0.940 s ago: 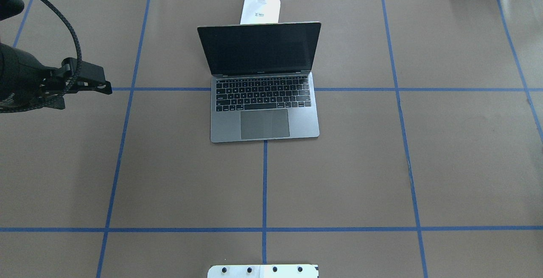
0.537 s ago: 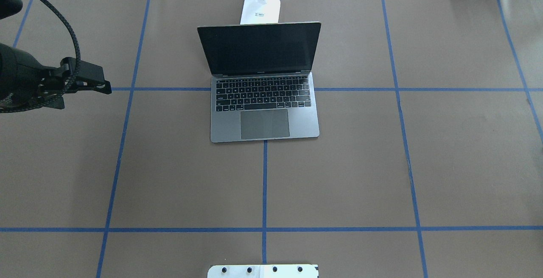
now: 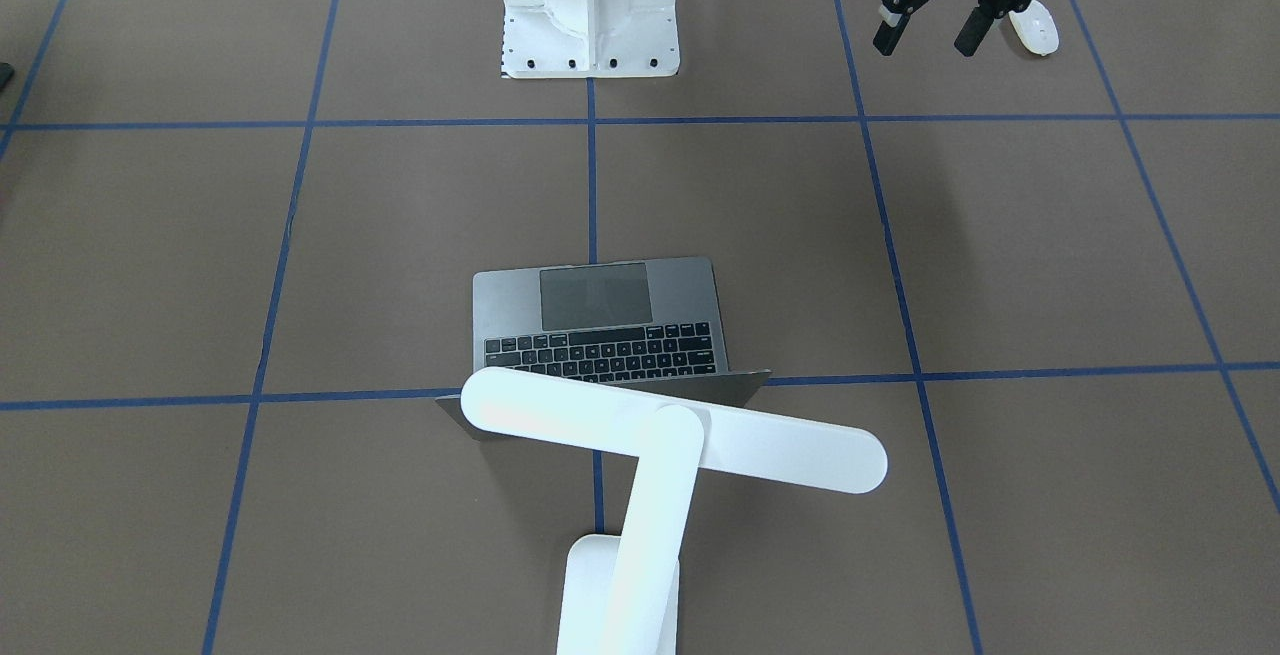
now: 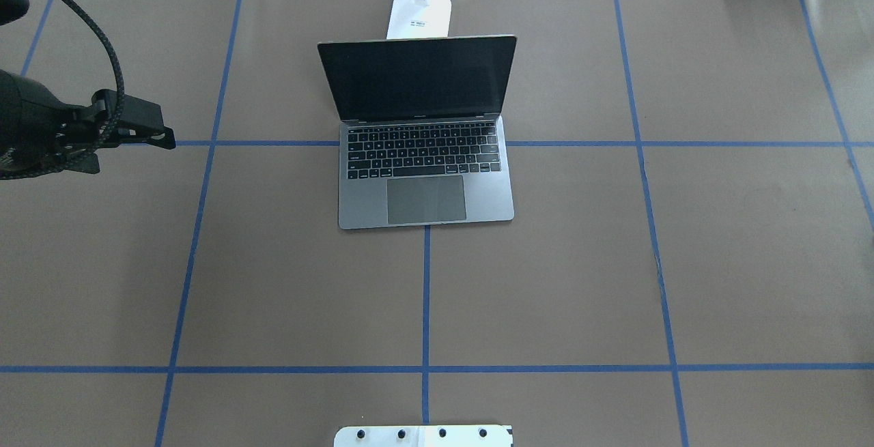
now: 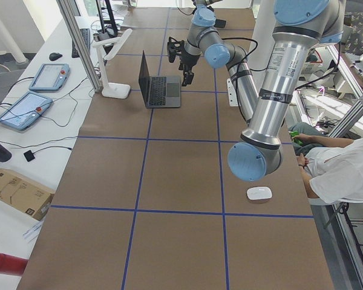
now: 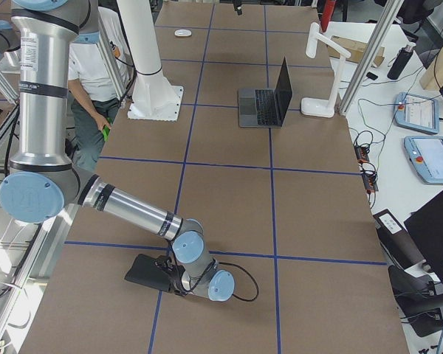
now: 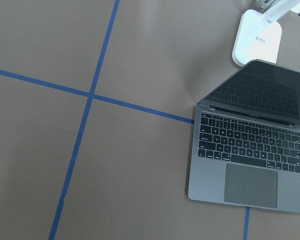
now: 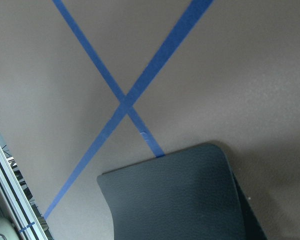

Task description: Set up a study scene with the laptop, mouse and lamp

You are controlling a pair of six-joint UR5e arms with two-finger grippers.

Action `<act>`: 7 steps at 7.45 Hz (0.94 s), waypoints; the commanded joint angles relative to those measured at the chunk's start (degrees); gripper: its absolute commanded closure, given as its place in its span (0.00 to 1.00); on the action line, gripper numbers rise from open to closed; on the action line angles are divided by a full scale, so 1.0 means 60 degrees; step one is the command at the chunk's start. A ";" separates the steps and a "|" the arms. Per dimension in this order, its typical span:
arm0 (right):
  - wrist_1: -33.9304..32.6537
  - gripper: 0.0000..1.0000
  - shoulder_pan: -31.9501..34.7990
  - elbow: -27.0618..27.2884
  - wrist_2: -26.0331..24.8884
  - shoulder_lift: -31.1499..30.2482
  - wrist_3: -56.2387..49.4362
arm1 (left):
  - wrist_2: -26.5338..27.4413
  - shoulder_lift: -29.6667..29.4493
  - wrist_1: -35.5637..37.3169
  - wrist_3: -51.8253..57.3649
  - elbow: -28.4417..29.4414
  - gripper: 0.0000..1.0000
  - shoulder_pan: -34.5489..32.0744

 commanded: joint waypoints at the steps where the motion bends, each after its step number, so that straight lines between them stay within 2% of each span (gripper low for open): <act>1: -0.0731 0.27 0.0005 0.0331 0.0297 0.0016 -0.0016 | 0.0000 0.0000 0.0009 0.0000 -0.0027 0.01 -0.0001; 6: -0.0808 0.28 -0.0010 0.0289 0.0956 -0.0072 0.0042 | 0.0000 0.0000 0.0024 -0.0015 -0.0174 0.01 -0.0016; 7: -0.0808 0.35 -0.0010 0.0289 0.1015 -0.0087 0.0042 | 0.0000 0.0000 0.0024 -0.0015 -0.0188 0.01 -0.0016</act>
